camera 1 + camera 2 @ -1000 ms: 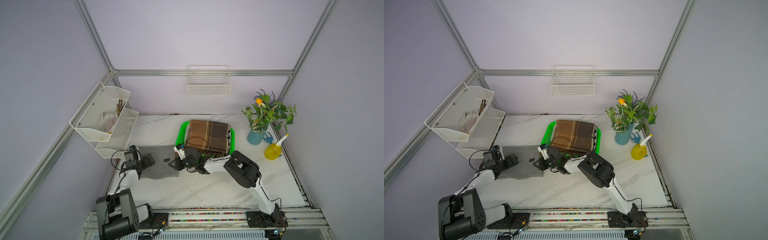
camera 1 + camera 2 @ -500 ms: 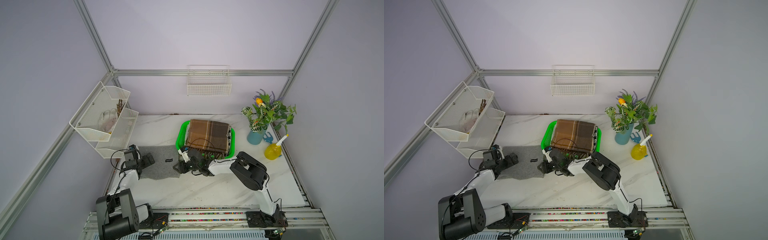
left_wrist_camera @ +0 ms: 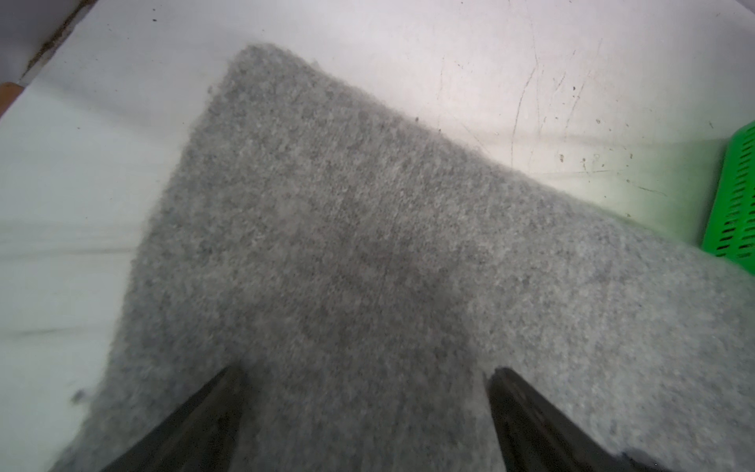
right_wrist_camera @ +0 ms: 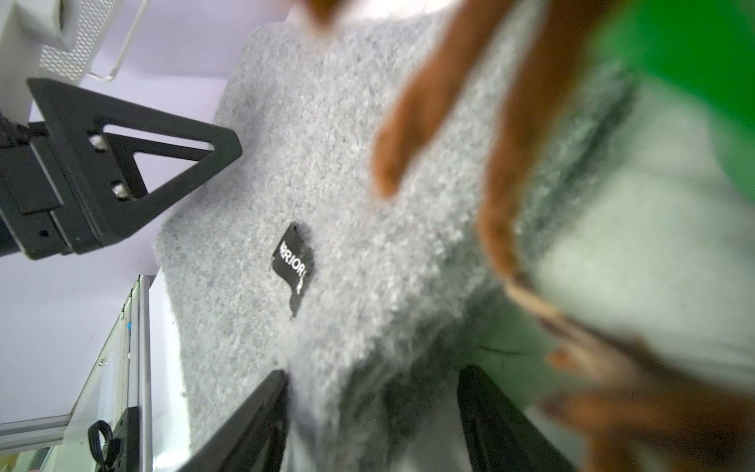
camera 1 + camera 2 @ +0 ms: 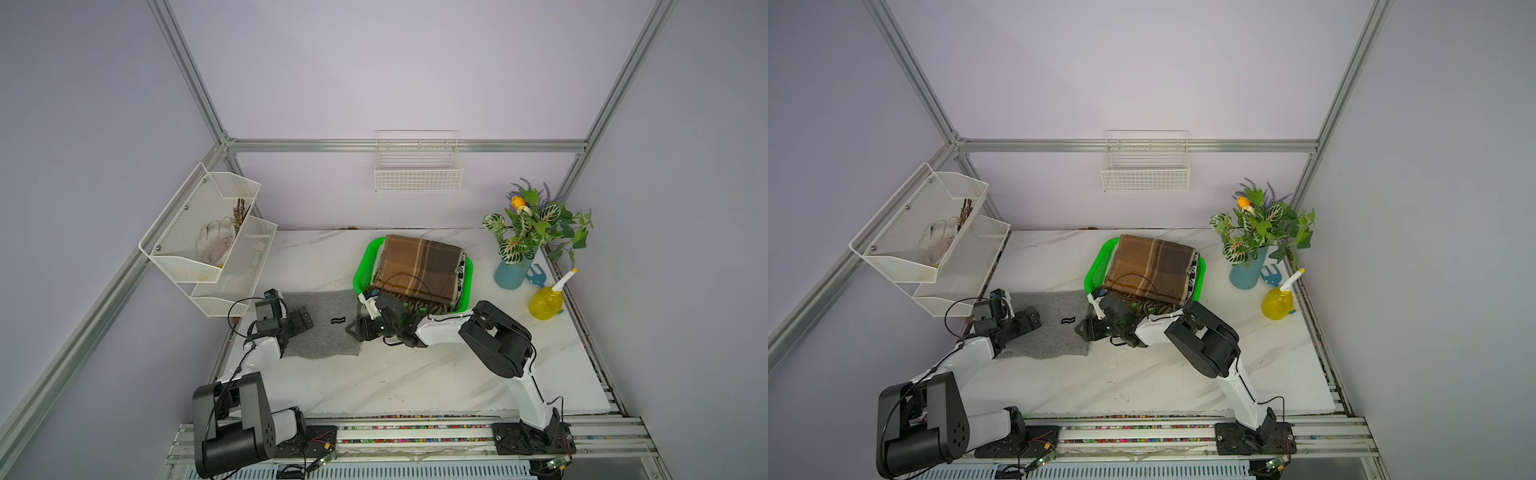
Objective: Put the folded scarf in the basket
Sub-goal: Move the scarf to the center of the board.
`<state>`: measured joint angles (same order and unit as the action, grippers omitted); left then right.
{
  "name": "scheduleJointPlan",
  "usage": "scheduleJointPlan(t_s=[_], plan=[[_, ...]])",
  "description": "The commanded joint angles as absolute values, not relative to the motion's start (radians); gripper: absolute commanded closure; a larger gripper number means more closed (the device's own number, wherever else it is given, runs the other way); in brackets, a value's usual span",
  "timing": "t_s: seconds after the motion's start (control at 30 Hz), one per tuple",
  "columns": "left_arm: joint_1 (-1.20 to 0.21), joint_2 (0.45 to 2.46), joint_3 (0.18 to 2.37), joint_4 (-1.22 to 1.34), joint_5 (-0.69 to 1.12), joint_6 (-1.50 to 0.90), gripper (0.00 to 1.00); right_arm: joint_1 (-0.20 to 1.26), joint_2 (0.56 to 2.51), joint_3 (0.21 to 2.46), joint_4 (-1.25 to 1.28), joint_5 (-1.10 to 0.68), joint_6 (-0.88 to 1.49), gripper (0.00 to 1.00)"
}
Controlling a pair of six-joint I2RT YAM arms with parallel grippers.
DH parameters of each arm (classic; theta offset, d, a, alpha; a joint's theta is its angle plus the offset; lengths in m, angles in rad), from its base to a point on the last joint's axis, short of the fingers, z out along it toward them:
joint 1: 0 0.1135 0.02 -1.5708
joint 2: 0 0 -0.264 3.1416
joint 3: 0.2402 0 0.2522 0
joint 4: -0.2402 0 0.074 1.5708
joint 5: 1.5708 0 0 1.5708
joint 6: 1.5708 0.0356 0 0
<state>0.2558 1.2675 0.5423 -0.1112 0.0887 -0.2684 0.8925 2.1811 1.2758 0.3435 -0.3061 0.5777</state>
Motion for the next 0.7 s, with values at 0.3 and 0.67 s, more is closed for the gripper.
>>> scheduleJointPlan(t_s=[0.3, 0.67], plan=[[0.235, 1.283, 0.575, -0.049, 0.120, -0.229, 0.10, 0.917, 2.300, 1.358, 0.234, -0.339, 0.662, 0.45], [0.234, 1.275, 0.545, -0.006, 0.143, -0.207, 0.10, 0.922, 2.238, 1.317, 0.313, -0.352, 0.691, 1.00]])
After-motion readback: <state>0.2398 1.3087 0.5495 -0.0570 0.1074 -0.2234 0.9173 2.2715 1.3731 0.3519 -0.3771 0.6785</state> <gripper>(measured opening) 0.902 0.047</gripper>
